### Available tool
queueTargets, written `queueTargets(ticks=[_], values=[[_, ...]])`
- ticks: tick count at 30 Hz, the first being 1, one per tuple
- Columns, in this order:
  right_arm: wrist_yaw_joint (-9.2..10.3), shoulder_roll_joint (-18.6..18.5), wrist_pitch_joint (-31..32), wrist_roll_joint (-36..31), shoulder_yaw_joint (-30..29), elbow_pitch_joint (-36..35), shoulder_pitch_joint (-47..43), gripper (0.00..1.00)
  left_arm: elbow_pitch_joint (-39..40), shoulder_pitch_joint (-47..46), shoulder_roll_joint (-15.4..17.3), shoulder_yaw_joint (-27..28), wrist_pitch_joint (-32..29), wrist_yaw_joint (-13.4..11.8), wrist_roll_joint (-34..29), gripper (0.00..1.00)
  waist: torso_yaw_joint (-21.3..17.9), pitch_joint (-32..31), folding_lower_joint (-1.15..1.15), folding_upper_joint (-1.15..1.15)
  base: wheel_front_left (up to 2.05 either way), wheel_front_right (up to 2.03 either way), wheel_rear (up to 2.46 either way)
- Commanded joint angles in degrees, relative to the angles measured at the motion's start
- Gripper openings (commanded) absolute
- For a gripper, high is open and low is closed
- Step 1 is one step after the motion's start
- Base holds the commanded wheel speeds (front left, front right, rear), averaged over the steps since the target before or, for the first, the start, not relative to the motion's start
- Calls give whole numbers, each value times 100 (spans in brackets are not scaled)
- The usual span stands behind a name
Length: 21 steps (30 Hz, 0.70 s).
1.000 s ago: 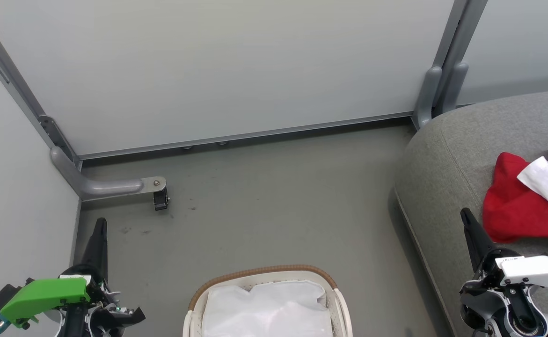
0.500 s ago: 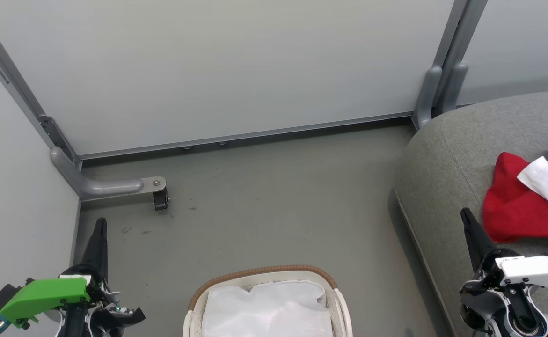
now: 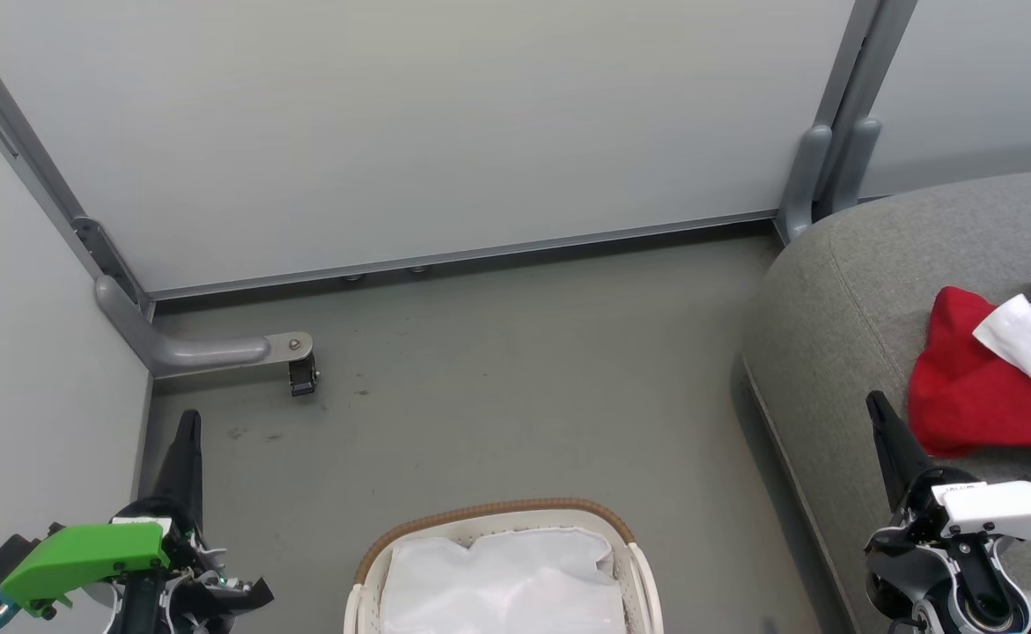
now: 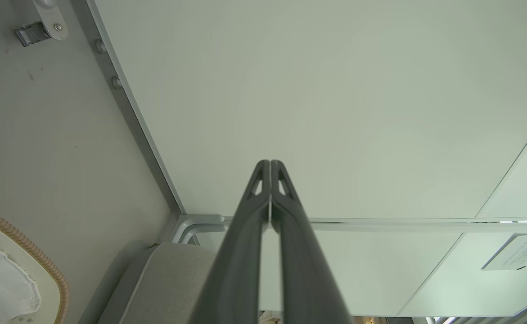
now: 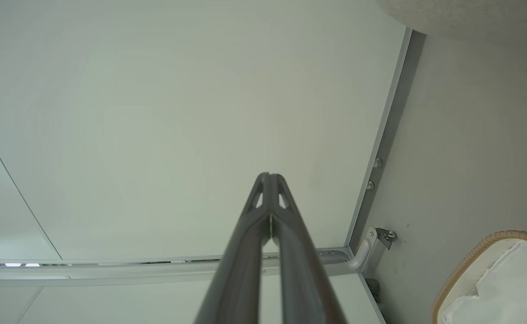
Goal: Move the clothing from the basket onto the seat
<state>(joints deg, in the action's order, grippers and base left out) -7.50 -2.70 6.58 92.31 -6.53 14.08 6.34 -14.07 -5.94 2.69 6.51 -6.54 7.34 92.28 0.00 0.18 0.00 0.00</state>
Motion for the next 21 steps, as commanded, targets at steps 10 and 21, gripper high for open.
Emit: queueTargets(ticks=[10, 21], values=[[2, -34, 13, 20, -10, -19, -26, 0, 9, -60, 36, 12, -19, 27, 25, 0, 0, 0, 0, 0, 0, 0, 0], [2, -34, 13, 20, -9, -19, -26, 0, 9, -59, 36, 12, -19, 27, 26, 0, 0, 0, 0, 0, 0, 0, 0]])
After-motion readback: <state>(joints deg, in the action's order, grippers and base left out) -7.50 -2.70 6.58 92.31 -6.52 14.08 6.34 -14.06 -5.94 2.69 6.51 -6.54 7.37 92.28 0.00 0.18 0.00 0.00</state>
